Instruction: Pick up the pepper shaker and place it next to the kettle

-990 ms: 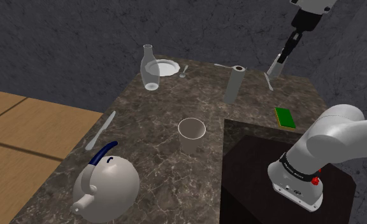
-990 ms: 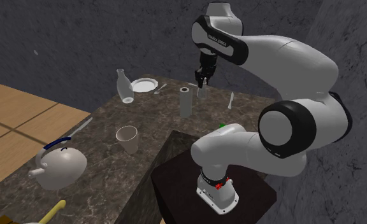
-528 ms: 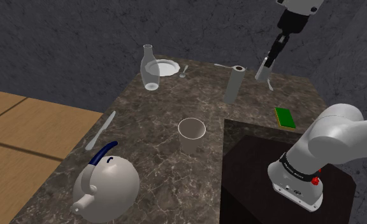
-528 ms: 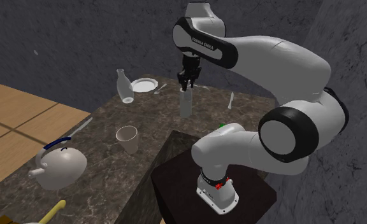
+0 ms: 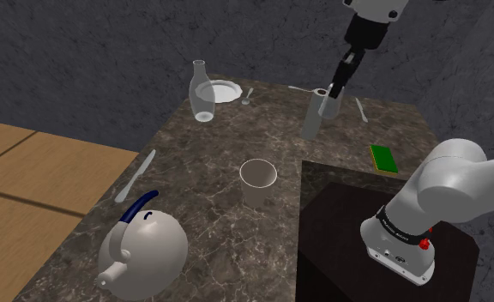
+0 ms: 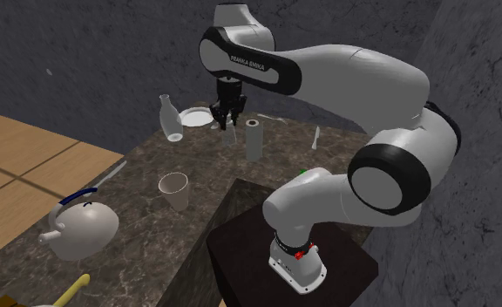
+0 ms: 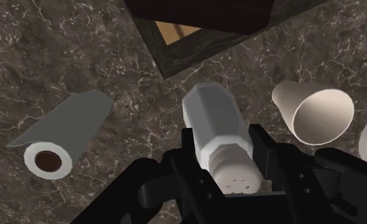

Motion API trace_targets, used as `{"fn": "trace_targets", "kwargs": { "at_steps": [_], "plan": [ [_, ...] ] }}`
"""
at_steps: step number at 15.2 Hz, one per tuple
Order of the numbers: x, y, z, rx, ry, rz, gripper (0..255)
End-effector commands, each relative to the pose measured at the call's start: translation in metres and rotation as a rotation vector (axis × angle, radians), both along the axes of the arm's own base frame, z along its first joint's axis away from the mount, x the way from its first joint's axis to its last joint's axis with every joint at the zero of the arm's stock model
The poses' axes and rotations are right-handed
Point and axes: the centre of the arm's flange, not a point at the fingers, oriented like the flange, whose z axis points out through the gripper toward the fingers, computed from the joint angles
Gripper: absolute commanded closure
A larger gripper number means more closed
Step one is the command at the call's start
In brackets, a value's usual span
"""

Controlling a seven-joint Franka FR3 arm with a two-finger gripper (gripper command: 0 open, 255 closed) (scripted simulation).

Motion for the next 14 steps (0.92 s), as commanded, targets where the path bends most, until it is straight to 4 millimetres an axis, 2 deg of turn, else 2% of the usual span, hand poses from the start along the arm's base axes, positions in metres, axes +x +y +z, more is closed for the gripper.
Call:
{"fn": "trace_targets", "kwargs": {
  "at_steps": [1, 14],
  "plan": [
    [0.007, 0.026, -0.003, 0.001, 0.0, -0.001, 255],
    [0.045, 0.193, -0.003, 0.001, 0.0, -0.001, 255]
  ]
}}
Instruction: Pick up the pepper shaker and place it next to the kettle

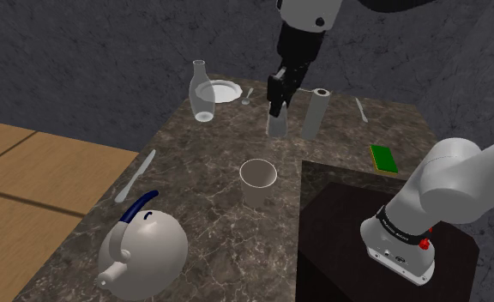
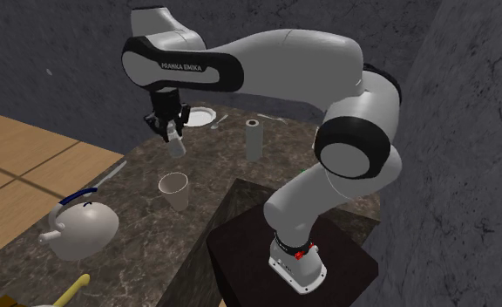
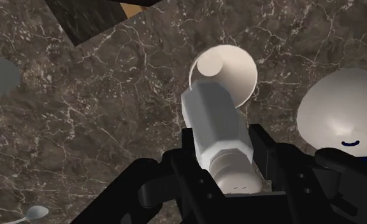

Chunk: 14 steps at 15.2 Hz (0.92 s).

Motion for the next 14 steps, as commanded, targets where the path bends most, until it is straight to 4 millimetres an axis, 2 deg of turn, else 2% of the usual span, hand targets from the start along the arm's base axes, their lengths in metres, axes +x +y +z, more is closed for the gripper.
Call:
{"fn": "trace_targets", "kwargs": {
  "at_steps": [1, 14],
  "plan": [
    [0.005, 0.025, -0.002, 0.001, 0.0, -0.001, 255],
    [0.042, 0.193, -0.002, 0.001, 0.0, -0.001, 255]
  ]
}}
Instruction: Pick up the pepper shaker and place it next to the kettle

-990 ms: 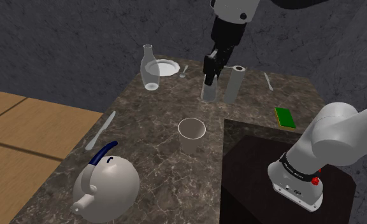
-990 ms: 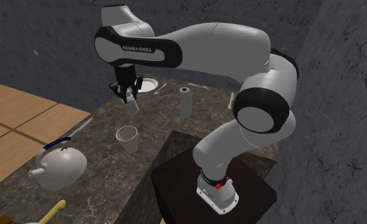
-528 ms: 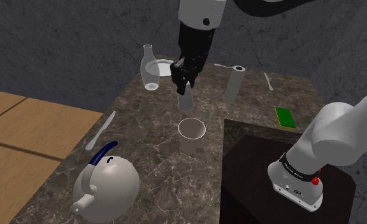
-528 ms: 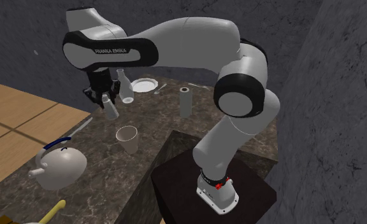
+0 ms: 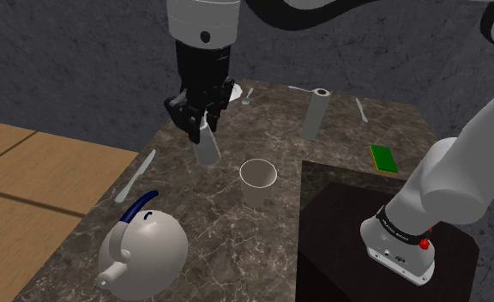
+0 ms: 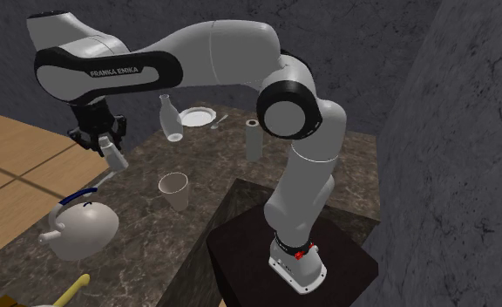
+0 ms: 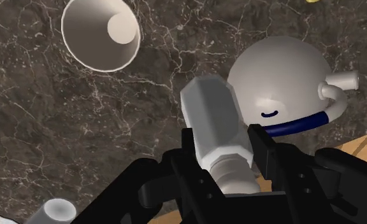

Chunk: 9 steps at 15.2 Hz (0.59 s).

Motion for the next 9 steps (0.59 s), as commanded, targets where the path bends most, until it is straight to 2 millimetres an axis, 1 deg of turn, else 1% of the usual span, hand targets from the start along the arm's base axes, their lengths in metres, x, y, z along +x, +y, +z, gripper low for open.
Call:
{"fn": "trace_targets", "kwargs": {
  "at_steps": [1, 2, 9],
  "plan": [
    [0.004, 0.027, 0.001, 0.002, -0.001, -0.003, 255],
    [0.006, 0.036, 0.001, 0.002, -0.001, -0.003, 255],
    [0.006, 0.036, -0.036, 0.002, -0.001, -0.003, 255]
  ]
}}
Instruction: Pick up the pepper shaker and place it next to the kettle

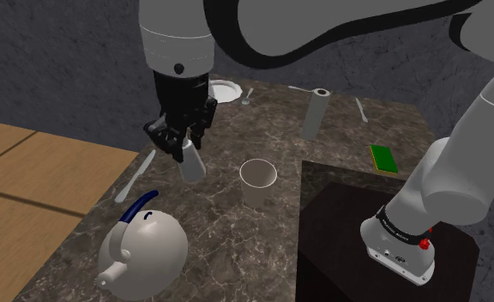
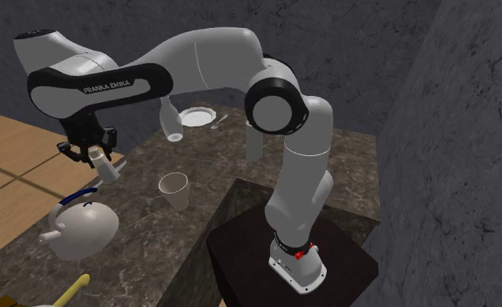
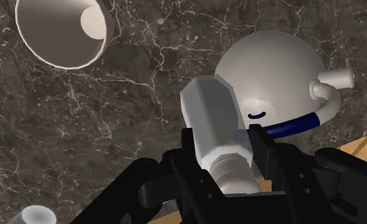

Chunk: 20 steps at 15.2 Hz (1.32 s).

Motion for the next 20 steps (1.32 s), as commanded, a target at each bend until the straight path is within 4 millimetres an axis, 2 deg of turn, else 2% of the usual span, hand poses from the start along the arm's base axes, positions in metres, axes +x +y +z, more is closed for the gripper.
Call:
{"fn": "trace_targets", "kwargs": {
  "at_steps": [1, 20],
  "plan": [
    [0.0, 0.0, -0.01, 0.0, 0.0, 0.0, 255],
    [0.0, 0.0, -0.111, 0.0, 0.0, 0.0, 255]
  ]
}}
